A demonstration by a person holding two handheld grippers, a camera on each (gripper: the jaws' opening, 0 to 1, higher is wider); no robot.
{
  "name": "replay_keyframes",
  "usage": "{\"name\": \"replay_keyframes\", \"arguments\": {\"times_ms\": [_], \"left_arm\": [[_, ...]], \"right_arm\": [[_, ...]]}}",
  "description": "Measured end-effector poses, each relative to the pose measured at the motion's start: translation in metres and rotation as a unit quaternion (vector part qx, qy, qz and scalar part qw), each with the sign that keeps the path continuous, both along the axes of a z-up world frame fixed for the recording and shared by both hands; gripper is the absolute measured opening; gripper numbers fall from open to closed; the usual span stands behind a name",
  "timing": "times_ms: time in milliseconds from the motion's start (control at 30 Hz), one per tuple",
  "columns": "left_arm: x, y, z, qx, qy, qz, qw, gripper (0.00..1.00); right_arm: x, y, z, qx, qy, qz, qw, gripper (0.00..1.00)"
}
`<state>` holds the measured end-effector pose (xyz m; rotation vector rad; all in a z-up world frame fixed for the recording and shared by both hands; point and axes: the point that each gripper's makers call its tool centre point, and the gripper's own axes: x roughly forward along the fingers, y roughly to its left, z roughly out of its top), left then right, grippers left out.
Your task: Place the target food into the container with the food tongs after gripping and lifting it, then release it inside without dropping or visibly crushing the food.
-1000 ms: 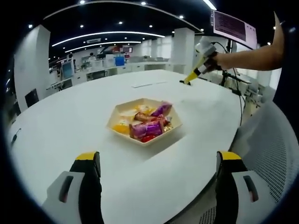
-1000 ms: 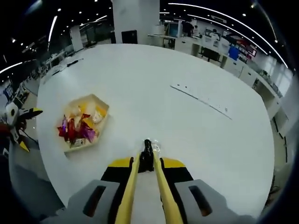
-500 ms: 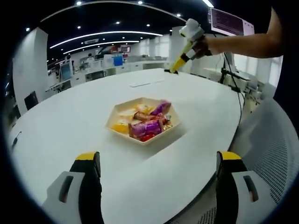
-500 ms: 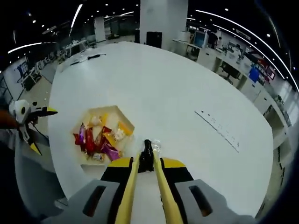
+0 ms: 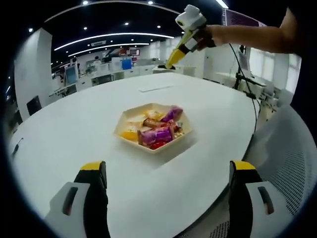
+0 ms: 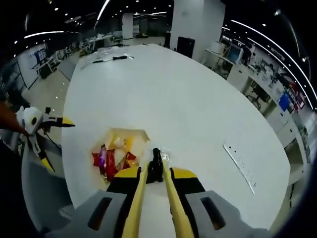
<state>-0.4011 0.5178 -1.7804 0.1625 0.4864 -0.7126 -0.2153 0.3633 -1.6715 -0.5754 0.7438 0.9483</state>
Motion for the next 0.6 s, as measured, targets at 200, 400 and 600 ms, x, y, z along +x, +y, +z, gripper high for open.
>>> {"name": "replay_keyframes", "arguments": {"times_ms": [200, 400, 600], "left_arm": [[0.000, 0.001, 0.000, -0.001, 0.001, 0.000, 1.0000, 0.98], [0.001, 0.000, 0.004, -0.033, 0.006, 0.008, 0.9994, 0.99], [0.001, -0.001, 0.005, -0.028, -0.001, 0.003, 0.9996, 0.99]], "right_arm": [[-0.004, 0.026, 0.015, 0.004, -0.005, 0.031, 0.9995, 0.22], [-0.013, 0.052, 0.024, -0.001, -0.009, 0.074, 0.9972, 0.22], [-0.016, 0.068, 0.030, 0.002, -0.011, 0.087, 0.9962, 0.22]]}}
